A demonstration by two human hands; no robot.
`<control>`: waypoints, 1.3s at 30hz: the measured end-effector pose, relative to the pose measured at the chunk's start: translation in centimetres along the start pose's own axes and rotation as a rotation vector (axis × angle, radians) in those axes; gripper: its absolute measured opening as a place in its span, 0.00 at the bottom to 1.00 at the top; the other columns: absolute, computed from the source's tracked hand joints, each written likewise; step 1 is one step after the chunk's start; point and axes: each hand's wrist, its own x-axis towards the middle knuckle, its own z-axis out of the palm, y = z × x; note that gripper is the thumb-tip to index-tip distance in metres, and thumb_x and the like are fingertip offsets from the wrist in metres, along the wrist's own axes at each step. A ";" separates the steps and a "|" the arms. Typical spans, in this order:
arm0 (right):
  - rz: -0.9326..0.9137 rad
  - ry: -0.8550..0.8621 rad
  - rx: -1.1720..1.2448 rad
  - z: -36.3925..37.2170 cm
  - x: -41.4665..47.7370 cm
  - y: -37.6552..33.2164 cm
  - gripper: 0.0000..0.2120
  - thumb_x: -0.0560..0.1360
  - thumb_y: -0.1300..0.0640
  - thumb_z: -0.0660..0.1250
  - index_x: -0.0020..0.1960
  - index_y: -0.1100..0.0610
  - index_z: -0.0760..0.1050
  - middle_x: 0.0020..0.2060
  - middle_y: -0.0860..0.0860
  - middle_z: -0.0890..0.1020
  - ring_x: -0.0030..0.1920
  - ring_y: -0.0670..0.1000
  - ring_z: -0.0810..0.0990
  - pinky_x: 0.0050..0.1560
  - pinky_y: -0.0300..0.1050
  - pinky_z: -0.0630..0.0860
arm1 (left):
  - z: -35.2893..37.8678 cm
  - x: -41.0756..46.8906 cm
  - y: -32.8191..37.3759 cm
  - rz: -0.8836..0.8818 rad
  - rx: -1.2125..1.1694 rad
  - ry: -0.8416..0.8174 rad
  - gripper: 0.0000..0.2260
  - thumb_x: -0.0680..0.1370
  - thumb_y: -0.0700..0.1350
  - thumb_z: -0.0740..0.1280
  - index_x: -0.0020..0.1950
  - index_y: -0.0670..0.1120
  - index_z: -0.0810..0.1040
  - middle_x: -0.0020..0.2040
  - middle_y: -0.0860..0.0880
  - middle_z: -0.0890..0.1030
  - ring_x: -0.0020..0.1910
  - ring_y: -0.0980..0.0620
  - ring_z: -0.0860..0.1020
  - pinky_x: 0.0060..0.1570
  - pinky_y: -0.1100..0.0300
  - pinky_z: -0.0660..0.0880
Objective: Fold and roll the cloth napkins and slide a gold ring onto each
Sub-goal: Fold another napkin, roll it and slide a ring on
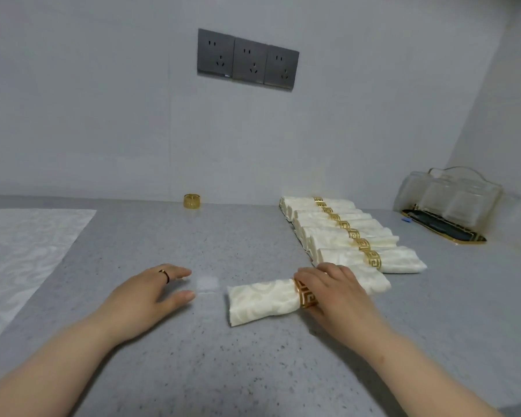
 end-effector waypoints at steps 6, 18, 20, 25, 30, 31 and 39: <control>0.275 -0.103 -0.043 -0.5 -4.7 4.9 0.27 0.47 0.50 0.82 0.45 0.51 0.82 0.41 0.45 0.84 0.41 0.45 0.83 0.42 0.38 0.78 | 1.3 -0.1 0.9 0.093 0.125 -0.084 0.55 0.50 0.82 0.36 0.65 0.54 0.72 0.63 0.59 0.72 0.63 0.59 0.69 0.54 0.70 0.64; 0.498 -0.297 0.062 0.0 -5.0 10.3 0.21 0.80 0.61 0.52 0.72 0.53 0.57 0.70 0.51 0.66 0.68 0.50 0.66 0.65 0.42 0.64 | 2.4 -0.2 0.9 0.079 0.115 0.049 0.14 0.76 0.54 0.61 0.59 0.50 0.76 0.58 0.56 0.76 0.57 0.58 0.72 0.50 0.69 0.63; 0.480 -0.321 0.053 0.2 -4.2 10.4 0.20 0.79 0.61 0.52 0.71 0.54 0.58 0.68 0.52 0.68 0.66 0.52 0.68 0.63 0.43 0.66 | 2.5 -0.1 0.8 0.071 0.097 0.056 0.14 0.76 0.53 0.62 0.58 0.50 0.77 0.57 0.56 0.76 0.53 0.59 0.71 0.50 0.68 0.63; 0.499 -0.328 0.014 0.5 -3.3 10.8 0.17 0.78 0.62 0.54 0.66 0.55 0.62 0.61 0.53 0.74 0.59 0.52 0.72 0.55 0.44 0.70 | 2.6 -0.2 0.6 0.049 0.083 0.076 0.13 0.77 0.53 0.62 0.58 0.51 0.76 0.57 0.57 0.75 0.55 0.59 0.71 0.51 0.69 0.62; 0.524 -0.358 0.055 0.8 -2.6 11.3 0.15 0.78 0.60 0.54 0.65 0.54 0.63 0.62 0.53 0.73 0.58 0.53 0.73 0.57 0.46 0.72 | 2.5 -0.3 0.9 0.052 0.044 0.082 0.07 0.76 0.53 0.62 0.54 0.56 0.73 0.57 0.57 0.75 0.53 0.61 0.69 0.50 0.69 0.62; 0.535 -0.361 0.078 0.7 -2.5 11.3 0.14 0.79 0.60 0.53 0.64 0.54 0.63 0.62 0.53 0.73 0.58 0.53 0.73 0.57 0.46 0.71 | 2.5 -0.4 0.9 0.055 0.041 0.083 0.05 0.76 0.53 0.62 0.52 0.58 0.71 0.57 0.57 0.74 0.54 0.61 0.69 0.51 0.69 0.62; 0.502 -0.361 0.065 1.0 -2.7 11.5 0.17 0.79 0.61 0.53 0.67 0.55 0.61 0.64 0.53 0.72 0.61 0.52 0.70 0.60 0.45 0.70 | 2.5 -0.4 0.6 0.058 0.029 0.065 0.05 0.75 0.53 0.63 0.49 0.60 0.68 0.55 0.58 0.74 0.53 0.61 0.68 0.52 0.68 0.62</control>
